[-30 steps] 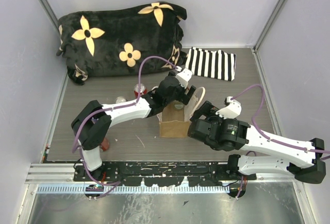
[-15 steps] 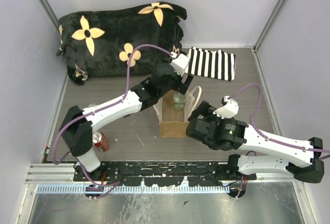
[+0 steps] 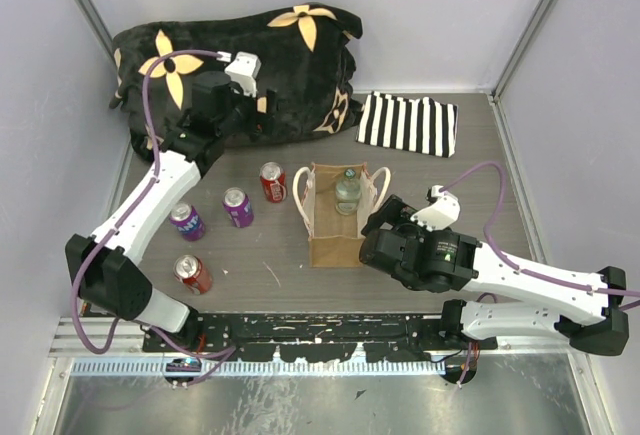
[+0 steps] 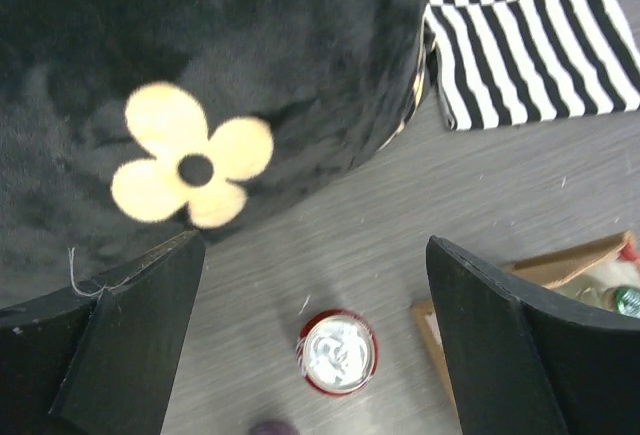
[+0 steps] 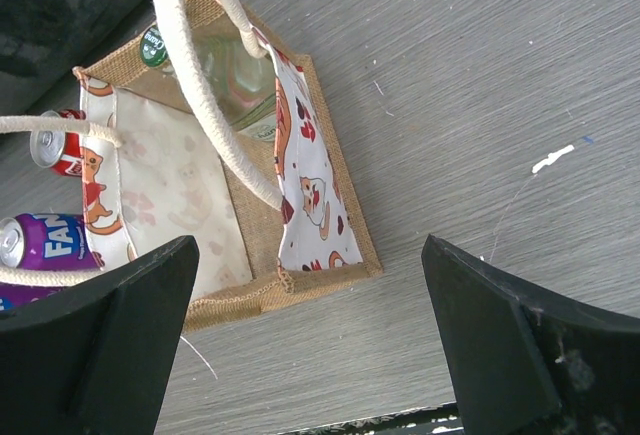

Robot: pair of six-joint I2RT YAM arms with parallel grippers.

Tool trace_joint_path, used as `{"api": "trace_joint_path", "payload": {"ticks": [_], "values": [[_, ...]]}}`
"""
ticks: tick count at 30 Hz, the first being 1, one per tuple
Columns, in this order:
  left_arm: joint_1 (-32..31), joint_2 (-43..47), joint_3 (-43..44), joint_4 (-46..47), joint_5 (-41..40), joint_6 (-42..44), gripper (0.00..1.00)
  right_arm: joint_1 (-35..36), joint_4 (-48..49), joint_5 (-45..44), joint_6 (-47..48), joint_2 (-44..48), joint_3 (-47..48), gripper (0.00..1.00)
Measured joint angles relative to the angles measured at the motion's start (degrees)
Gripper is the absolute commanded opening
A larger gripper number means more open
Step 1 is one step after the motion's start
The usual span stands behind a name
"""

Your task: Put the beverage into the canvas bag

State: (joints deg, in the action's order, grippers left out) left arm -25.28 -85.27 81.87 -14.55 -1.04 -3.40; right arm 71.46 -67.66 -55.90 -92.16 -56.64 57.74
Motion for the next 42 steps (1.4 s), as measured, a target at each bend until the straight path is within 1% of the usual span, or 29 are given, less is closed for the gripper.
{"api": "trace_joint_path", "payload": {"ticks": [2, 6, 12, 17, 25, 29, 33, 37, 40, 41, 42], "values": [[1.3, 0.0, -0.2, -2.0, 1.4, 0.9, 1.0, 0.0, 0.7, 0.1, 0.3, 0.1, -0.3, 1.0], [1.1, -1.5, -3.0, -4.3, 4.2, 1.9, 0.99, 0.0, 1.8, 0.5, 0.6, 0.6, -1.7, 1.0], [0.7, -9.5, -3.9, -6.8, 6.3, 1.4, 0.98, 0.0, 2.3, 0.7, 1.0, 2.4, -2.3, 1.0], [0.5, -13.5, -3.9, -8.3, 6.3, 1.4, 0.98, 0.0, 2.3, 0.7, 0.9, 4.2, -2.3, 1.0], [-0.6, -15.8, -3.9, -11.7, 5.2, 1.4, 0.94, 0.0, 2.1, 0.7, 0.5, 4.5, -3.0, 1.0], [-0.9, -16.0, -3.9, -13.4, 4.6, 1.6, 0.88, 0.0, 2.1, 0.7, 0.3, 4.9, -3.8, 1.0], [-1.1, -16.0, -3.9, -14.1, 3.6, 2.0, 0.69, 0.0, 2.1, 0.7, 0.2, 5.0, -4.1, 1.0], [-1.1, -16.0, -3.9, -14.5, 3.2, 2.2, 0.58, 0.0, 2.1, 0.7, 0.0, 5.0, -4.1, 1.0], [-1.1, -16.0, -3.9, -14.6, 3.1, 2.2, 0.55, 0.0, 2.1, 0.7, -0.2, 5.2, -4.2, 1.0], [-1.1, -16.0, -3.9, -14.6, 3.1, 2.3, 0.57, 0.0, 2.1, 0.7, -0.2, 5.3, -4.4, 1.0], [-1.2, -16.0, -3.9, -14.6, 3.0, 2.3, 0.63, 0.0, 2.1, 0.7, -0.4, 5.4, -4.5, 1.0]]}}
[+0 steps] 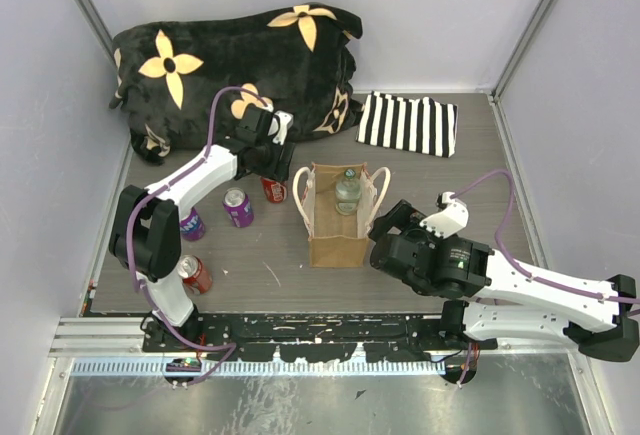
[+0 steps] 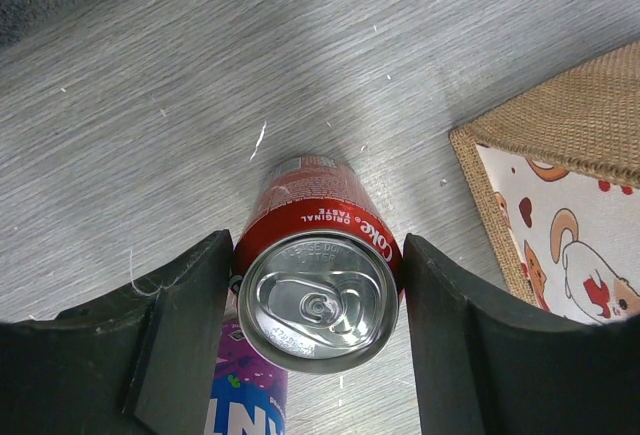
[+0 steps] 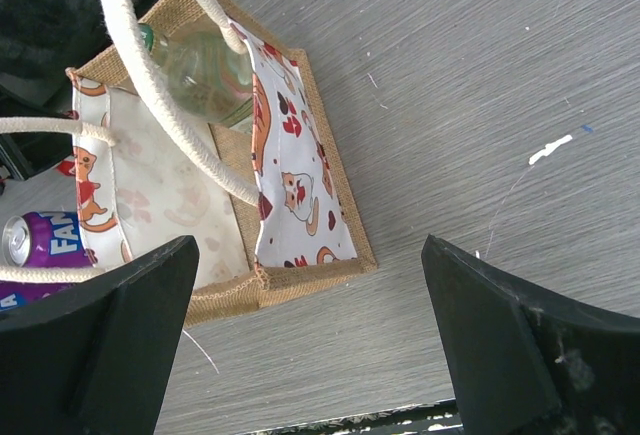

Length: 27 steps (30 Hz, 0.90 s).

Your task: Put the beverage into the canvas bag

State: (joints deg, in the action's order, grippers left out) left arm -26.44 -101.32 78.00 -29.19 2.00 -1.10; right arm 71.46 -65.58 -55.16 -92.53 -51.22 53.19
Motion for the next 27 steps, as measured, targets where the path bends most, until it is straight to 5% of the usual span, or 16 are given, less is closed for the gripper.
{"api": "trace_joint_path", "payload": {"ticks": [3, 10, 14, 23, 27], "values": [[-0.2, 0.0, 0.0, -0.3, -0.2, 0.4, 0.77, 0.0, 0.0, 0.0, -0.4, 0.2, -0.5, 1.0], [-0.9, 0.1, -0.3, -4.0, -1.4, 2.0, 0.82, 0.0, 0.0, 0.0, -0.7, 0.2, -0.7, 1.0], [-1.0, 0.1, -0.3, -5.2, -1.7, 2.4, 0.65, 0.0, 0.0, 0.0, -0.9, 0.5, -1.1, 1.0], [-1.0, 0.1, -0.1, -5.6, -2.1, 2.6, 0.11, 0.0, 0.0, 0.2, -1.1, 1.5, -1.9, 1.0], [-1.0, 0.1, 0.8, -7.6, -2.2, 3.0, 0.0, 0.0, 0.0, 0.2, -1.2, 1.8, -2.3, 1.0]]}}
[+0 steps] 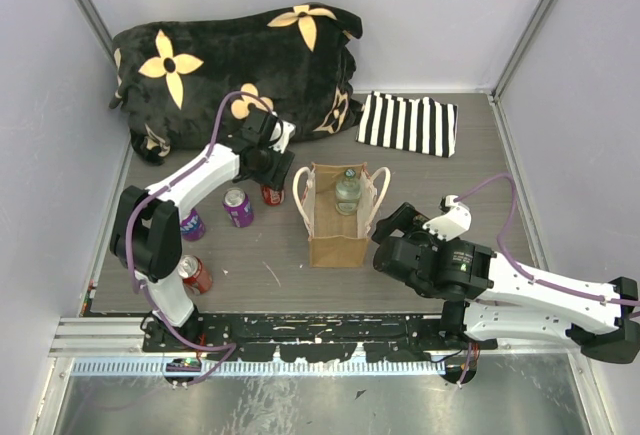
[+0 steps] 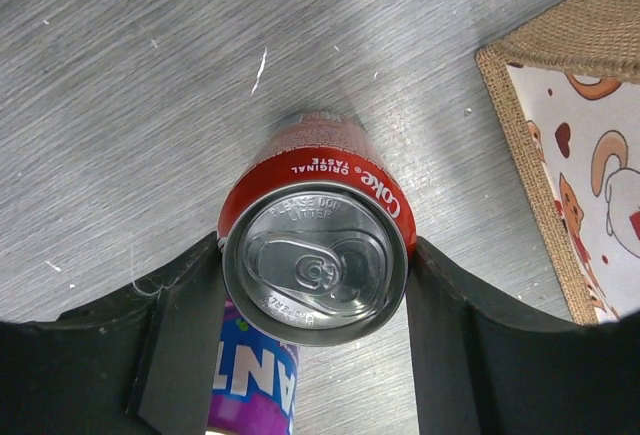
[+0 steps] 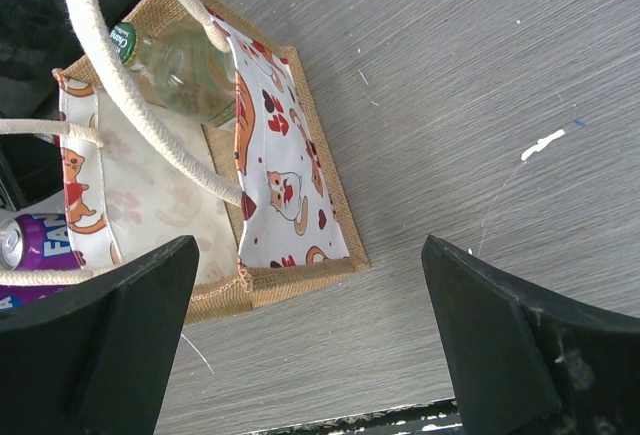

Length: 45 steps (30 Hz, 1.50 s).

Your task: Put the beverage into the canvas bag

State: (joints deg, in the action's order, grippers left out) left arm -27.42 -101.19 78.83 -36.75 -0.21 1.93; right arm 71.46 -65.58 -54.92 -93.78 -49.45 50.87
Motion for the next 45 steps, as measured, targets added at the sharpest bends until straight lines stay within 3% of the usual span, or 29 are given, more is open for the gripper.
{"api": "trace_joint_path", "payload": {"ticks": [6, 17, 24, 33, 39, 45], "values": [[0.0, 0.0, 4.4, -3.3, -0.2, 1.2, 0.0, 0.0, 0.0, 0.0, -0.6, 0.1, -0.3, 1.0], [-0.6, 0.1, 28.1, -8.6, 1.6, 1.7, 0.0, 0.0, 0.0, 0.1, -0.9, 0.3, -1.2, 1.0], [-6.6, -0.7, 41.6, -10.8, 6.0, -0.3, 0.0, 0.0, 0.0, 0.2, -0.9, 0.5, -1.2, 1.0], [-16.0, -0.6, 33.7, -11.6, 8.3, -1.6, 0.0, 0.0, 0.0, 0.2, -0.9, 2.0, -1.4, 1.0], [-17.3, 1.2, 25.0, -11.3, 7.4, -2.1, 0.0, 0.0, 0.0, 0.2, -1.1, 2.2, -2.1, 1.0], [-17.5, 4.8, 21.7, -10.1, 6.6, -2.3, 0.0, 0.0, 0.0, 0.2, -1.1, 2.2, -2.3, 1.0]]}}
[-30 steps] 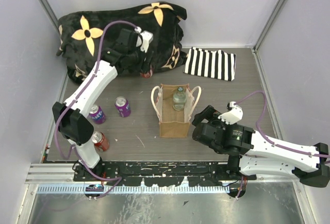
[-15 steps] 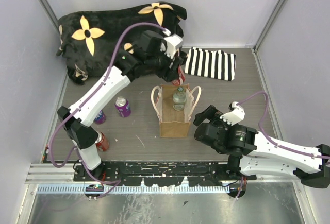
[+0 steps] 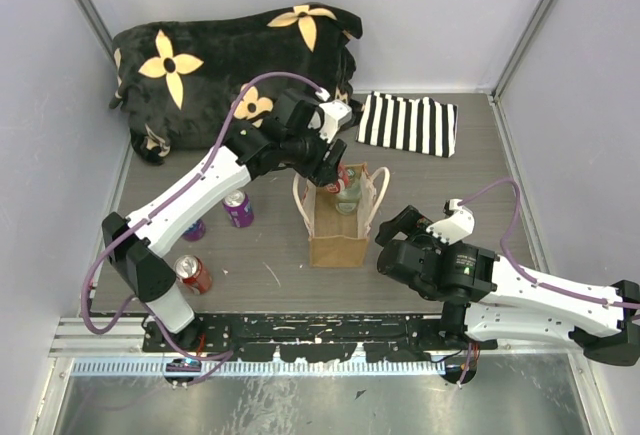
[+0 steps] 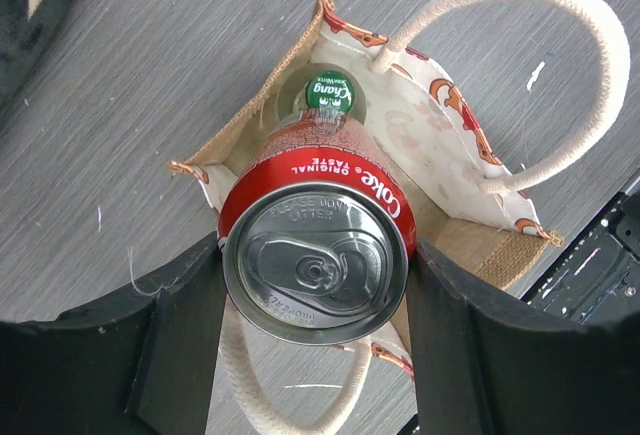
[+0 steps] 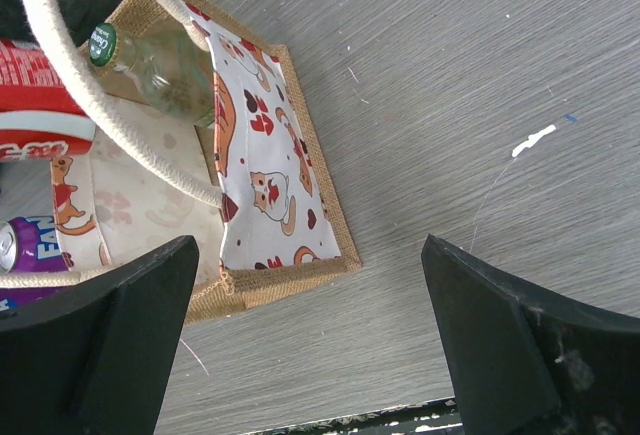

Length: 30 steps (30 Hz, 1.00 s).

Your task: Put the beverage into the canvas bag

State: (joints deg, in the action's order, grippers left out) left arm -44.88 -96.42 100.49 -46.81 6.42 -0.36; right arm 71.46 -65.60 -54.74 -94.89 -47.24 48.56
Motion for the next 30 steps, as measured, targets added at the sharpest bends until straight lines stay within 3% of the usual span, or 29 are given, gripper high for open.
{"api": "trace_joint_path", "payload": {"ticks": [14, 30], "values": [[-0.4, 1.1, -0.8, 0.4, -0.5, -0.6, 0.0, 0.0, 0.0, 0.0, 0.0, 0.0, 0.0, 1.0], [-0.8, 2.7, -11.5, 3.6, -2.7, 0.2, 0.0, 0.0, -0.1, 0.0, -0.4, 0.1, -0.3, 1.0]]}}
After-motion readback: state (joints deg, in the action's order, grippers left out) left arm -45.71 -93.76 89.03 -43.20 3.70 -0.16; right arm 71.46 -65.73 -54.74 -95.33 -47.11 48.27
